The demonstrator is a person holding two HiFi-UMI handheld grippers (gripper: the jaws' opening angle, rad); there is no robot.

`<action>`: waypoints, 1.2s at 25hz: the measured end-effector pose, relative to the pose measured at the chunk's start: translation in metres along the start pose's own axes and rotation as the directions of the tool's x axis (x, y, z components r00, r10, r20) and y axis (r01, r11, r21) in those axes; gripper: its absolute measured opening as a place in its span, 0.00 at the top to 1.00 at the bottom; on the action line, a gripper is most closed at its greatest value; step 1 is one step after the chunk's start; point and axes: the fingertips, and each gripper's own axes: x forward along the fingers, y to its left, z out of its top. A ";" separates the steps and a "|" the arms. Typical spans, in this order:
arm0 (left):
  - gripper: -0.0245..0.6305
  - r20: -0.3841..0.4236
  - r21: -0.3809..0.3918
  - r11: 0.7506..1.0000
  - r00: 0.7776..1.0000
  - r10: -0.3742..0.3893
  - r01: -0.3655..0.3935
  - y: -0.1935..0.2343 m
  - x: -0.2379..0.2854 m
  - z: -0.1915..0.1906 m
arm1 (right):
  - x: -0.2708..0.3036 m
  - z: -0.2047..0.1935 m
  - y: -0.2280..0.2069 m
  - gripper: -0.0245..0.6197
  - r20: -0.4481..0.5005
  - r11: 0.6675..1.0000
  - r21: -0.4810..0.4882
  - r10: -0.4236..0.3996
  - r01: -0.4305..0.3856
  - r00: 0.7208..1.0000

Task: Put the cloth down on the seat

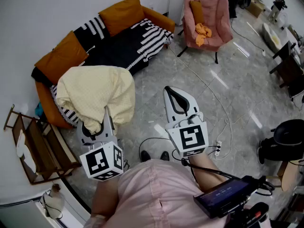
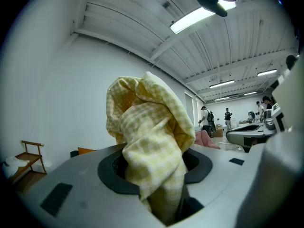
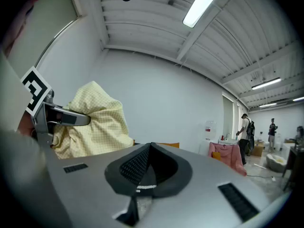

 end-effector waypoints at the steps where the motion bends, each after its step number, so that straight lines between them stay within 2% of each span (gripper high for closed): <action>1: 0.65 0.000 0.000 1.000 1.000 0.000 0.000 0.002 0.002 0.000 | 0.003 0.000 0.002 0.96 0.000 1.000 0.002 0.002 -0.002 1.000; 12: 0.65 -0.020 0.008 1.000 1.000 -0.016 0.016 0.039 0.023 -0.014 | 0.037 -0.002 0.021 0.96 0.006 0.999 0.047 -0.012 0.012 1.000; 19: 0.65 -0.048 0.005 1.000 0.999 -0.023 0.023 0.051 0.036 -0.027 | 0.049 -0.012 0.021 0.96 -0.023 0.998 0.046 -0.035 0.036 0.999; 24: 0.65 -0.070 0.016 0.999 0.997 -0.037 0.038 0.048 0.060 -0.033 | 0.072 -0.021 0.013 0.96 -0.044 0.998 0.056 -0.037 0.039 0.998; 30: 0.65 -0.099 0.027 0.999 0.995 -0.021 0.024 0.055 0.109 -0.043 | 0.125 -0.036 -0.004 0.96 -0.066 0.997 0.076 -0.016 0.021 0.998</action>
